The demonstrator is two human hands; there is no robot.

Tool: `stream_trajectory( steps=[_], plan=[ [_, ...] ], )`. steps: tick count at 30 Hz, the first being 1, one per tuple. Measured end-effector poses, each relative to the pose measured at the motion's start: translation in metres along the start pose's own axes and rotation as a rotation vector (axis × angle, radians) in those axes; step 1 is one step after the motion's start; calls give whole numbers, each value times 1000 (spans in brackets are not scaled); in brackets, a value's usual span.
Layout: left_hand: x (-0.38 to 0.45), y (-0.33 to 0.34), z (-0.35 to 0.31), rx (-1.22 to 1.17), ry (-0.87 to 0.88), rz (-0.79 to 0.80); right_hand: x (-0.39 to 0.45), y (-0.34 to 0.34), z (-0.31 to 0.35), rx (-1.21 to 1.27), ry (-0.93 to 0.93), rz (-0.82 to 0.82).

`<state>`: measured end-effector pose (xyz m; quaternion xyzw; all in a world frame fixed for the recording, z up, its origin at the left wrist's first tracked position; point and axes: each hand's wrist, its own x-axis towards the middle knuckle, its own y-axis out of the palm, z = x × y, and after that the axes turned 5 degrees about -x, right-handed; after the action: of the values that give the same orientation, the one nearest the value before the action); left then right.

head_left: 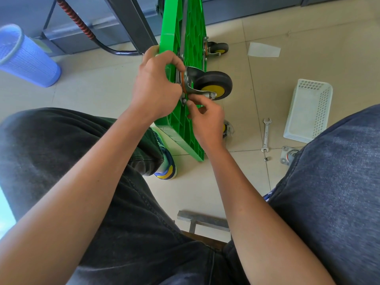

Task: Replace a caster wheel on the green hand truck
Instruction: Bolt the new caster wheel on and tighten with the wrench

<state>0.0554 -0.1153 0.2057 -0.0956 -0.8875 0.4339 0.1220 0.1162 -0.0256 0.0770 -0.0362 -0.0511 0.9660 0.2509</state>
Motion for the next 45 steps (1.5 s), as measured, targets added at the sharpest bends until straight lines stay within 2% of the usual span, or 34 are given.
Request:
stream_trajectory(
  steps=[11,18,25,31,41,45],
  plan=[
    [0,0,0,-1,22,0,-1,-1,3,-45,14,38],
    [0,0,1,-10,25,8,1,-1,-3,-69,38,-10],
    [0,0,0,-3,22,7,-1,-6,5,-15,-38,58],
    [-1,0,-1,-16,20,2,2,-1,2,-22,-32,49],
    [-1,-1,-1,-15,10,13,9,0,6,-185,-11,68],
    [0,-1,-1,-16,6,17,9,-4,3,-160,-1,59]
  ],
)
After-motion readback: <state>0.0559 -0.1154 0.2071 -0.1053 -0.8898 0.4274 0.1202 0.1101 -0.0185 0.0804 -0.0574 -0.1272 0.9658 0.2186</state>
